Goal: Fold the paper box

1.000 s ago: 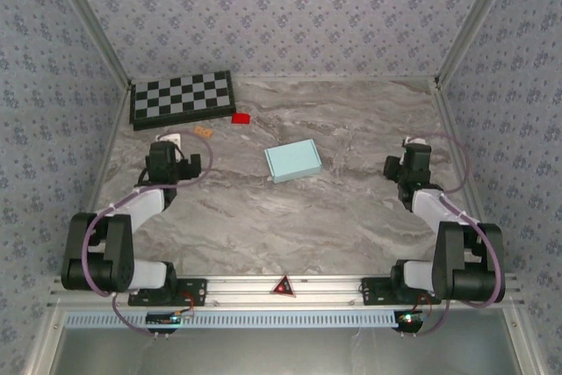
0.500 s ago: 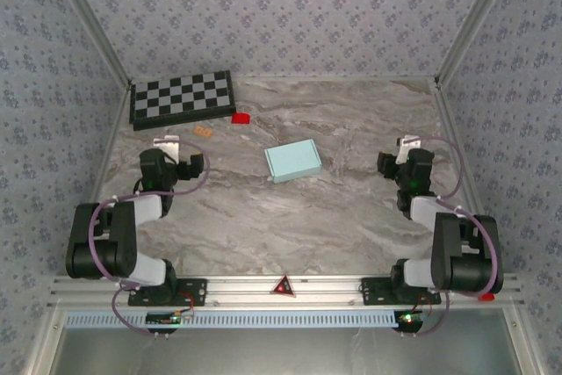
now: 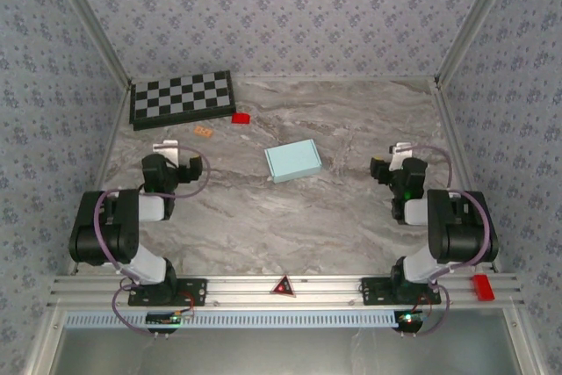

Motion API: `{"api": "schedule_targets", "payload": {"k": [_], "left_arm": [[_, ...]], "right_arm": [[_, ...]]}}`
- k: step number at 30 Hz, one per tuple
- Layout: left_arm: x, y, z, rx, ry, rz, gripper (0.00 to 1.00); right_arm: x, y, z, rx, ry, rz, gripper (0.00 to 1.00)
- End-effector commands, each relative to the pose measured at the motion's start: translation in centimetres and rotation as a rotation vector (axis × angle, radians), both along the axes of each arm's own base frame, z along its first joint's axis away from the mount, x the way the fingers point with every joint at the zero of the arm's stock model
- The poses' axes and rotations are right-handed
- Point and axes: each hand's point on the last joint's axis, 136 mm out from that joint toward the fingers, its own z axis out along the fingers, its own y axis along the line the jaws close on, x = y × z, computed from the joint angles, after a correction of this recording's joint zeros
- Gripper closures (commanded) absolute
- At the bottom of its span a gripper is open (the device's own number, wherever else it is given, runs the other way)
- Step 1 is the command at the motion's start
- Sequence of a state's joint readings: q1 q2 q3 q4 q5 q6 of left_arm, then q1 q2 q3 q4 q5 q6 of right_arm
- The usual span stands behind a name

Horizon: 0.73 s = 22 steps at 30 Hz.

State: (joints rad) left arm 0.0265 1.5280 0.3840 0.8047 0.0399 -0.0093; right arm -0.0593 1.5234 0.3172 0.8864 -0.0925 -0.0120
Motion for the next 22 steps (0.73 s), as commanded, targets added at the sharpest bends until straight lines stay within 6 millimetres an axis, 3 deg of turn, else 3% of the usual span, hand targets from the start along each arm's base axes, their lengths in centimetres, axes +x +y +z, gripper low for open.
{"api": "schedule_targets", "payload": {"k": [1,2,3,22], "left_arm": [[0.92,1.21,1.06,0.0,-0.032,0.07,0.01],[0.88,1.25,0.99,0.001,-0.028,0.072,0.01],[0.91,1.23,1.08,0.002,-0.03,0.072,0.01],[0.91,1.17,1.08,0.003,-0.031,0.071,0.0]], "right_arm": [[1.19,-0.46,1.53,-0.042,-0.052,-0.03,0.28],[1.29,-0.56,1.37,-0.044,-0.04,-0.038,0.1],[1.45,-0.72,1.42,-0.047,-0.029,-0.046,0.0],[1.54,-0.62,1.42,-0.045,-0.027,-0.04,0.0]]}}
